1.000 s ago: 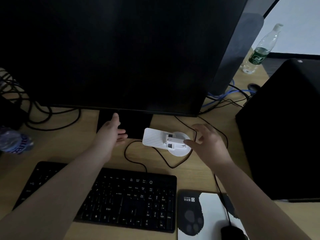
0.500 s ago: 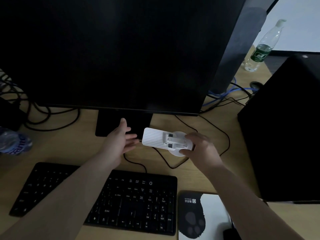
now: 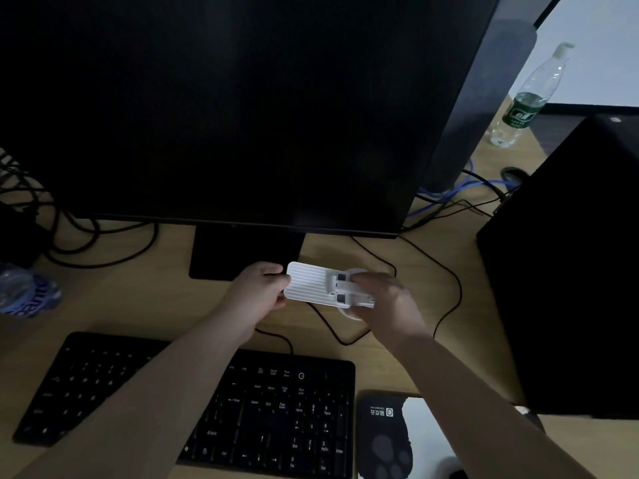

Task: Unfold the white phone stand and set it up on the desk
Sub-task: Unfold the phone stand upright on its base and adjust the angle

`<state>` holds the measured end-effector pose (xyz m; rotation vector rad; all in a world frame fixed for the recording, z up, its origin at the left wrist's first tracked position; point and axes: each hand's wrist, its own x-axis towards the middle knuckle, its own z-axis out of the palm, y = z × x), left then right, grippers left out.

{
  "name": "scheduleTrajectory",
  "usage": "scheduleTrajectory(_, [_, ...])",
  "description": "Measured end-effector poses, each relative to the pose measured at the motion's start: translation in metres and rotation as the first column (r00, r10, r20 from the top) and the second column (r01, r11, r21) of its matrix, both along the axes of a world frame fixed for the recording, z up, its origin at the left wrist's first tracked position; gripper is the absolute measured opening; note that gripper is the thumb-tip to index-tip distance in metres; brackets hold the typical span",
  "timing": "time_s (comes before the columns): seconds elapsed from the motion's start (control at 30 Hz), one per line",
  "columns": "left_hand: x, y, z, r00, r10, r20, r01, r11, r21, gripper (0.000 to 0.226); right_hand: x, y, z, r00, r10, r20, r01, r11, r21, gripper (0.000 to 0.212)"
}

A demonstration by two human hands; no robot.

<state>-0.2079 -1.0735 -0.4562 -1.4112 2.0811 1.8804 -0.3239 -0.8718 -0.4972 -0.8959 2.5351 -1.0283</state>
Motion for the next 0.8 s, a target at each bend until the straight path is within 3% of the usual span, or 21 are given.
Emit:
scheduleTrajectory(0.2, [-0.001, 0.002, 0.000, 1.000, -0.029, 0.003, 0.030, 0.995, -0.100, 0.026, 0.003, -0.002, 0.004, 0.995, -0.006, 0.095, 0.014, 0.997, -0.079, 0.052])
scheduleTrajectory(0.43, [0.006, -0.014, 0.005, 0.998, -0.055, -0.006, 0.054, 0.988, -0.142, 0.031, -0.004, -0.006, -0.006, 0.992, -0.035, 0.119, 0.035, 0.999, -0.004, 0.058])
scheduleTrajectory(0.8, [0.002, -0.015, 0.007, 0.996, -0.045, 0.072, 0.059, 0.976, -0.211, 0.034, -0.010, -0.009, -0.008, 0.996, 0.019, -0.085, -0.007, 0.990, 0.139, 0.054])
